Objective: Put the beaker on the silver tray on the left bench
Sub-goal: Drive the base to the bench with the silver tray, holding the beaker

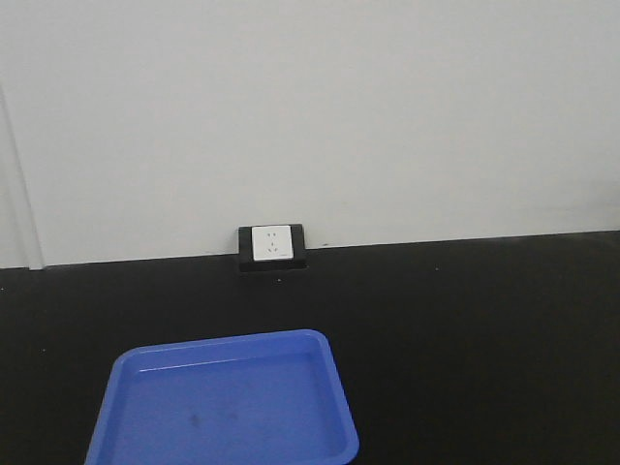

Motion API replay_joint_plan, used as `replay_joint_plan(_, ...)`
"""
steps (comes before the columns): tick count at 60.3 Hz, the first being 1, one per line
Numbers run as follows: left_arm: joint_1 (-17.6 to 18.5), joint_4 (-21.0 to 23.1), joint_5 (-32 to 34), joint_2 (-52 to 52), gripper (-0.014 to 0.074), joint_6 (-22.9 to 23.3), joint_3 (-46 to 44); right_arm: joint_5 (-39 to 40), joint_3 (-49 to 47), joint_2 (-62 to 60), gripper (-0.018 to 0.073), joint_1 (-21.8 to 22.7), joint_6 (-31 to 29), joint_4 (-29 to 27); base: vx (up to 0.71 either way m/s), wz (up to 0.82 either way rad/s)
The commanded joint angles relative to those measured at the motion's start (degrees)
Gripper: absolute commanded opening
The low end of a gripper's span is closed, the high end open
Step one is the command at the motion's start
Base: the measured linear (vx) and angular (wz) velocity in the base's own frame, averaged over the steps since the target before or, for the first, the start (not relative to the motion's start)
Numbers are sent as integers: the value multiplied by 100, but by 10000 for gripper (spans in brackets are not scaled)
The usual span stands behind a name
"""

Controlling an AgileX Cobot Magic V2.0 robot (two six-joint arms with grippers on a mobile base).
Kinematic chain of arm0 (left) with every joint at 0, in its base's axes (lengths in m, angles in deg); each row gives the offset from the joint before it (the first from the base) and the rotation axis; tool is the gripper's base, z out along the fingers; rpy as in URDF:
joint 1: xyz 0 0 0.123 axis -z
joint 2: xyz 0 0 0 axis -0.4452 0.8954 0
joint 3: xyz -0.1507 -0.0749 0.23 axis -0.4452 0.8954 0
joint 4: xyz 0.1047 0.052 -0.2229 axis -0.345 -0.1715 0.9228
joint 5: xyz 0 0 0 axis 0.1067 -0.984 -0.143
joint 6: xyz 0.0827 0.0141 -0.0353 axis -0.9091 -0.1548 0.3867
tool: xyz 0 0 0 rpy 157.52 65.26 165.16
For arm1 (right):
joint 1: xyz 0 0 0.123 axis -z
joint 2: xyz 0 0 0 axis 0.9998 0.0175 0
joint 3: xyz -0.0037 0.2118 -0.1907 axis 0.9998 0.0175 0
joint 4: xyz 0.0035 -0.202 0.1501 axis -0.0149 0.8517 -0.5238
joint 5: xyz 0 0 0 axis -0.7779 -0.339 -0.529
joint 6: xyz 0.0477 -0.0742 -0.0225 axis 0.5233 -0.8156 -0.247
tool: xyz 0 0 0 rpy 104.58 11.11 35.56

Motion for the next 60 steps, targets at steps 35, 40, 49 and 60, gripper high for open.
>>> replay_joint_plan(35,33,16,433,-42,1,10,114,313,-182,13,-11,11,17,60,-27,-8)
replay_joint_plan(40,33,16,433,-42,1,10,114,313,-182,13,-11,11,17,60,-34,17)
replay_joint_plan(49,33,16,433,-42,1,10,114,313,-182,13,-11,11,17,60,-35,22)
replay_joint_plan(60,33,16,433,-42,1,10,114,313,-182,13,-11,11,17,60,-36,25)
